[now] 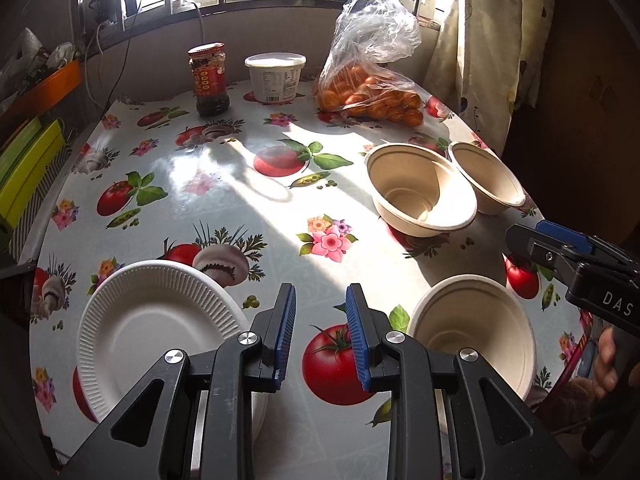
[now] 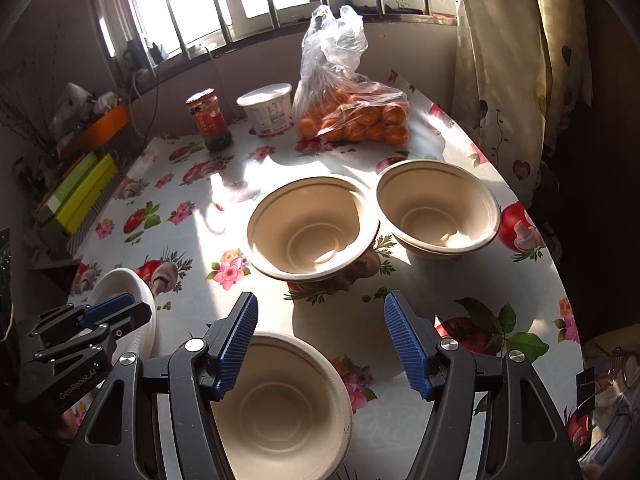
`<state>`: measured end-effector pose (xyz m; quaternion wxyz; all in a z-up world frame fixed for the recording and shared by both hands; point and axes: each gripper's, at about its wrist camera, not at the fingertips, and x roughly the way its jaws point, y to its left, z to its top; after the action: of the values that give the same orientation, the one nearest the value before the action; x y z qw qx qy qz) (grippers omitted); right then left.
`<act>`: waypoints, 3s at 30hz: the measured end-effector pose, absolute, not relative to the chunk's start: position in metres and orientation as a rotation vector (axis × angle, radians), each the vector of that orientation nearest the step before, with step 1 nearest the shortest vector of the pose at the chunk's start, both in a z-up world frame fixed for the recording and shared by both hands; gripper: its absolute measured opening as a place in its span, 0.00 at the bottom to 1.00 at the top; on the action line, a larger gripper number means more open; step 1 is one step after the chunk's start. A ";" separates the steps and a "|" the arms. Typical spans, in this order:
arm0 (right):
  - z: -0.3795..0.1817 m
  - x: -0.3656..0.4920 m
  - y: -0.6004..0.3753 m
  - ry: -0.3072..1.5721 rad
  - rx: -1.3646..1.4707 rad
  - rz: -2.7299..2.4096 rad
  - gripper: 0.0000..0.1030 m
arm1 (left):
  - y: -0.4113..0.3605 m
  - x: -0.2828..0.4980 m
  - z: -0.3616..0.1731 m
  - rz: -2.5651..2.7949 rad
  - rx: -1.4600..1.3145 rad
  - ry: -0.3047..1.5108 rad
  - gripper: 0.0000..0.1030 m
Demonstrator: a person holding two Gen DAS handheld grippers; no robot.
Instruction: Organize plates and bowls
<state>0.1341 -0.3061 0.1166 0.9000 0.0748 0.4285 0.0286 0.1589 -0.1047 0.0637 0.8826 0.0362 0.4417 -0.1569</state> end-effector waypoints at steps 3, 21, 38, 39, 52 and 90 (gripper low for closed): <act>0.116 0.136 -0.314 0.885 0.166 0.051 0.65 | -0.111 0.163 0.065 -0.324 0.088 0.908 0.26; 0.109 0.168 -0.348 0.878 0.203 0.067 0.65 | -0.131 0.202 0.065 -0.373 0.025 0.932 0.26; 0.092 0.184 -0.346 0.889 0.220 0.172 0.57 | -0.144 0.245 0.055 -0.404 -0.032 0.994 0.26; 0.091 0.184 -0.347 0.890 0.227 0.175 0.55 | -0.146 0.247 0.054 -0.409 -0.034 0.998 0.26; 0.082 0.165 -0.351 0.936 0.241 0.269 0.49 | -0.143 0.244 0.036 -0.419 -0.028 1.075 0.26; 0.066 0.084 -0.360 0.987 0.393 0.387 0.21 | -0.118 0.138 0.036 -0.622 -0.065 1.175 0.26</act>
<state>0.0842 -0.3597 0.0657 0.8444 0.1862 0.4677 0.1833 0.1385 -0.1181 0.0356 0.7867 -0.0302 0.5450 -0.2884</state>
